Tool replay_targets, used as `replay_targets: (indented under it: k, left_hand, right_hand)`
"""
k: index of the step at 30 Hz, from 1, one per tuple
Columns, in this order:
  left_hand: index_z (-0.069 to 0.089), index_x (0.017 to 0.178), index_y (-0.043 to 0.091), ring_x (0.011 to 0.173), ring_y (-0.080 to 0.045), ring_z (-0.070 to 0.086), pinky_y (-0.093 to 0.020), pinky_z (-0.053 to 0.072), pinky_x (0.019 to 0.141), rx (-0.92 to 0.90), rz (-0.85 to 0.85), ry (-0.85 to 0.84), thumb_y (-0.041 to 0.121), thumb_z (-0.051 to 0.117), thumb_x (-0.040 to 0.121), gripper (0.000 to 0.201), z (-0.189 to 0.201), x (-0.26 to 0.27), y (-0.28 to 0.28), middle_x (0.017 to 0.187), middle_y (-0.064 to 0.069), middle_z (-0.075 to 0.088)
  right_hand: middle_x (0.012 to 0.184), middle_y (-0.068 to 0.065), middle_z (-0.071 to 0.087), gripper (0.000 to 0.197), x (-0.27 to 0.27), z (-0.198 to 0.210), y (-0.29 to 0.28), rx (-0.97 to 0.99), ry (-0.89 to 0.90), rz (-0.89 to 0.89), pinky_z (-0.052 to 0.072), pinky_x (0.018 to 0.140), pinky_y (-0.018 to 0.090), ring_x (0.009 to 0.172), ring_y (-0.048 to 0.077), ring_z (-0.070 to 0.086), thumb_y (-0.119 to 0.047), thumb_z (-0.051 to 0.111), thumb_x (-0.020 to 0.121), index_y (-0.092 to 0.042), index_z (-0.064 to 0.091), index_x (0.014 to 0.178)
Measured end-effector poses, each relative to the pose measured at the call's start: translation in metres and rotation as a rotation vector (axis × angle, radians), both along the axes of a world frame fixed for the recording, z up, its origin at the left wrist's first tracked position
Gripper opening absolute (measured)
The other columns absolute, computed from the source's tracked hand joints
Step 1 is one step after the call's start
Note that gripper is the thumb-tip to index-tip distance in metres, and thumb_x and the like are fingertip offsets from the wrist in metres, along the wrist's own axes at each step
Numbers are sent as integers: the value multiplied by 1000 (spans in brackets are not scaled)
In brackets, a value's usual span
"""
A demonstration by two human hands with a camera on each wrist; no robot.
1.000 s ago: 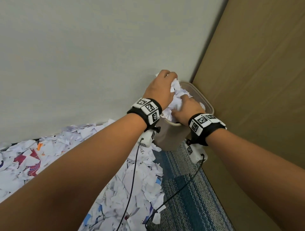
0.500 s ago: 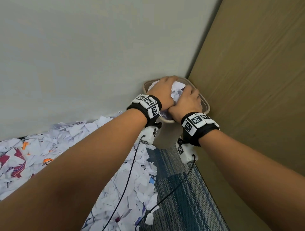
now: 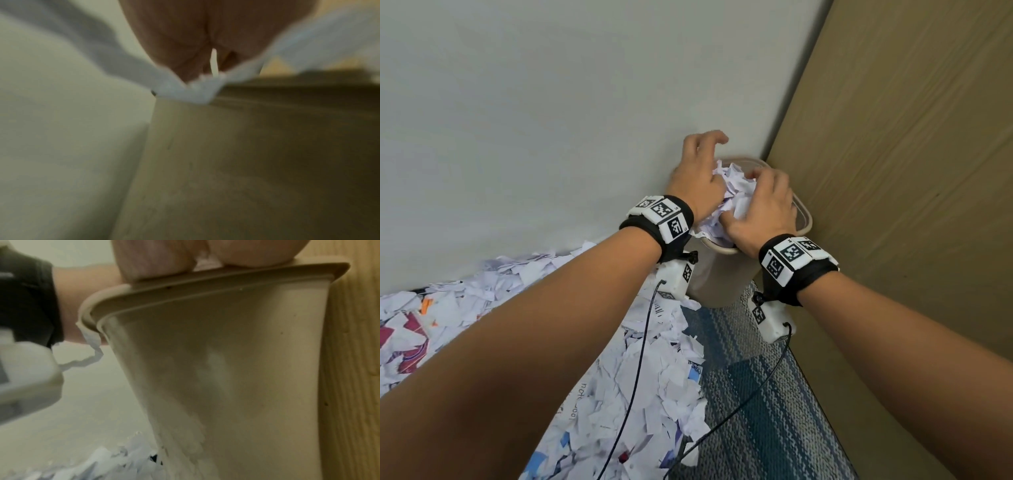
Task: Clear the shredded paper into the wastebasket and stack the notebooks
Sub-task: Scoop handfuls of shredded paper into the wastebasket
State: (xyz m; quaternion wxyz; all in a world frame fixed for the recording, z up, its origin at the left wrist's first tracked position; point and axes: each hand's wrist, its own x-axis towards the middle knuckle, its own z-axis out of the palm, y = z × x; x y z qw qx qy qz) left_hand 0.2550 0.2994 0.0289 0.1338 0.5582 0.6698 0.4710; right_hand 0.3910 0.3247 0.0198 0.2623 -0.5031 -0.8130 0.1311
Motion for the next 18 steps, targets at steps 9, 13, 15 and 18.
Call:
replay_targets:
  k: [9,13,15,18]
  left_hand:
    - [68,96,25,112,-21,48,-36,33,96,-17,-46,236,23,45,65,39,7,-26,-27,114,5,60]
    - [66,92,38,110,-19,41,-37,26,94,-225,-193,364,40,52,60,35,11,-47,-45,111,8,55]
    - [68,92,40,108,-16,40,-37,24,92,-278,-250,414,49,58,60,34,7,-52,-51,108,10,54]
    - [69,88,44,105,-9,37,-36,23,92,-298,-324,430,61,65,60,33,3,-51,-54,103,14,50]
  right_hand:
    - [134,8,45,42,-7,7,5,-122,-83,-79,36,102,48,125,32,43,-30,56,81,-21,50,121]
    - [133,10,44,34,-6,8,1,-37,-49,-104,32,102,48,125,33,40,-25,50,85,-20,53,119]
    - [131,9,44,31,-6,8,1,-41,-40,-114,31,101,49,124,32,40,-26,48,88,-21,54,118]
    - [131,8,44,27,-7,8,0,-43,-49,-120,32,100,49,123,32,40,-27,48,88,-22,55,114]
